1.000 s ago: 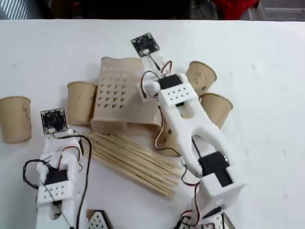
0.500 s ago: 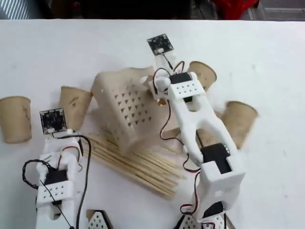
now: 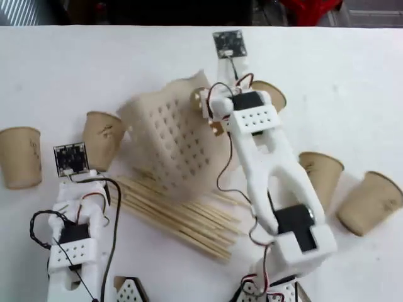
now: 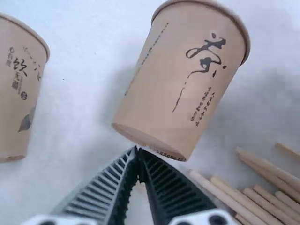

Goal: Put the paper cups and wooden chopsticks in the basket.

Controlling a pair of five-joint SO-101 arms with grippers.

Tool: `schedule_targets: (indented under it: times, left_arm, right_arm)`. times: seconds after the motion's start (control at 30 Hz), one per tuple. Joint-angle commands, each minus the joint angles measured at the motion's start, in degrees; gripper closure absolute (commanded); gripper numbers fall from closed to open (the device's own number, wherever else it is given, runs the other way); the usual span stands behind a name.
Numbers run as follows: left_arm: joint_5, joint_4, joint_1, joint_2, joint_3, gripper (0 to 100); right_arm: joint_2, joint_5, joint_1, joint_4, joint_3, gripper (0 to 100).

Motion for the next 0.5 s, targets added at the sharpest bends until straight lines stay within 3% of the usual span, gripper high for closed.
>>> schedule_targets:
  times: [0.0, 0.27, 0.47]
  left_arm:
    - [-0.44, 0.09, 0.40, -0.84, -0.18, 98]
    - [-0.62, 0.09, 0.48, -0.84, -0.18, 98]
    - [-0.53, 0.00, 4.26, -0.84, -0.18, 98]
  right_arm:
    - [-9.01, -0.53, 0.57, 1.98, -1.23, 98.2]
    - [-18.59, -0.26, 5.49, 7.43, -1.23, 98.2]
    - [-22.29, -0.62, 6.81, 9.63, -1.05, 98.2]
